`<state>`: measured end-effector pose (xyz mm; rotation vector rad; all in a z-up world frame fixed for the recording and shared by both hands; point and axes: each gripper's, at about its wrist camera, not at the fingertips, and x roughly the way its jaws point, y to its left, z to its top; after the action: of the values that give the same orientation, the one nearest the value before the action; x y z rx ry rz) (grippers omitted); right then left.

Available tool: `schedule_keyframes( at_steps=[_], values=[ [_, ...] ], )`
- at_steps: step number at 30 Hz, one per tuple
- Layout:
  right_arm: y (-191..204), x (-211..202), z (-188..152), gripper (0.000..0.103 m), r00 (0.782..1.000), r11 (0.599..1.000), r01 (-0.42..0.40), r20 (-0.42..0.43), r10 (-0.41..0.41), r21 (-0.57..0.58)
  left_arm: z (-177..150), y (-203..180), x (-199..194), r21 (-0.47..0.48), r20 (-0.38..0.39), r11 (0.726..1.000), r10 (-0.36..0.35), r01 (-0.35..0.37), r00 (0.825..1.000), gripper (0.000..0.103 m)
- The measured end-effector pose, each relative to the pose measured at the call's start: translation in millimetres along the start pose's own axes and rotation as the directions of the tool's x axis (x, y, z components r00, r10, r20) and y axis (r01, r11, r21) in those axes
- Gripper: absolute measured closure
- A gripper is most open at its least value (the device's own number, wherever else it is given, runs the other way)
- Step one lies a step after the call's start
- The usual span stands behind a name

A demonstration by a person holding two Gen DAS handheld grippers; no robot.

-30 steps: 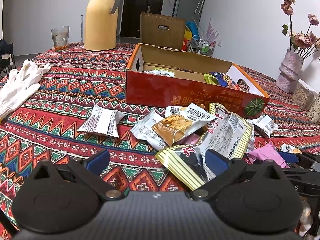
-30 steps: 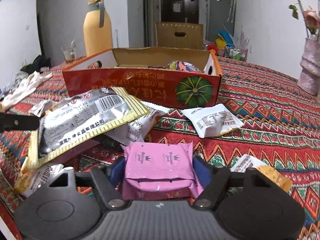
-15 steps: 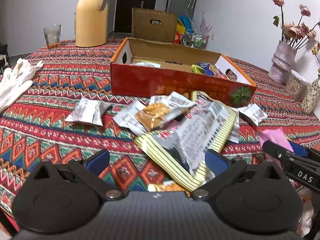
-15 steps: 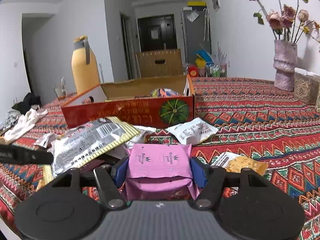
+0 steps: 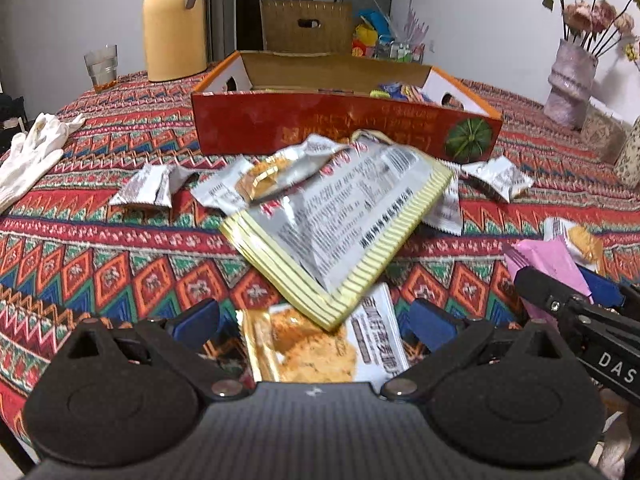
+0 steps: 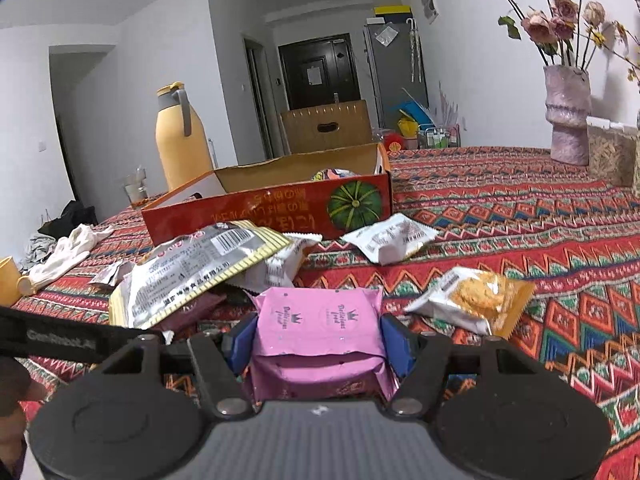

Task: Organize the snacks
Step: 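Grasp the pink packet with the right tool while the left grasps a white cracker packet, then carry the pink packet and cracker packet into the box and open both tools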

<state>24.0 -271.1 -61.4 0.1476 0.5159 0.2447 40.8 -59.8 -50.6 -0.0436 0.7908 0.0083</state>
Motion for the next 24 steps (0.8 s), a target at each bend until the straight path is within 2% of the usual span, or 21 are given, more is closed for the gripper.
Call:
schedule_keyframes(
  at_steps=[6, 11, 13, 16, 18, 20, 24],
  values=[
    [-3.0, -6.6, -6.3, 0.039, 1.000, 1.000, -0.005, 0.002, 0.005, 0.010, -8.1, -8.3, 4.2, 0.009, -0.021, 0.999, 0.035, -0.035, 0.999, 0.001],
    [-3.2, -9.8, -8.8, 0.038, 1.000, 1.000, -0.005, 0.005, 0.005, 0.015, -13.2, -11.7, 0.8, 0.016, -0.004, 0.999, 0.051, -0.051, 0.999, 0.006],
    [-2.0, -11.7, -9.0, 0.038, 1.000, 1.000, -0.006, 0.007, 0.006, 0.013, -14.3, -12.2, -2.3, 0.019, 0.008, 0.999, 0.049, -0.049, 0.999, 0.018],
    [0.4, -14.2, -9.6, 0.038, 1.000, 1.000, -0.006, 0.010, 0.006, 0.008, -15.6, -12.1, -6.6, 0.023, 0.020, 0.999, 0.037, -0.038, 0.999, 0.030],
    [1.9, -16.5, -9.9, 0.038, 1.000, 1.000, -0.005, 0.012, 0.005, 0.004, -16.8, -10.5, -8.9, 0.022, 0.024, 0.999, 0.030, -0.030, 0.999, 0.032],
    [3.5, -18.8, -10.3, 0.038, 1.000, 1.000, -0.002, 0.014, 0.002, 0.001, -18.3, -8.6, -11.8, 0.021, 0.030, 0.999, 0.029, -0.029, 0.999, 0.044],
    [7.3, -22.8, -10.8, 0.038, 1.000, 1.000, 0.005, 0.019, -0.005, -0.006, -21.0, -3.1, -17.1, 0.021, 0.033, 1.000, 0.003, -0.004, 0.999, 0.047]
  ],
)
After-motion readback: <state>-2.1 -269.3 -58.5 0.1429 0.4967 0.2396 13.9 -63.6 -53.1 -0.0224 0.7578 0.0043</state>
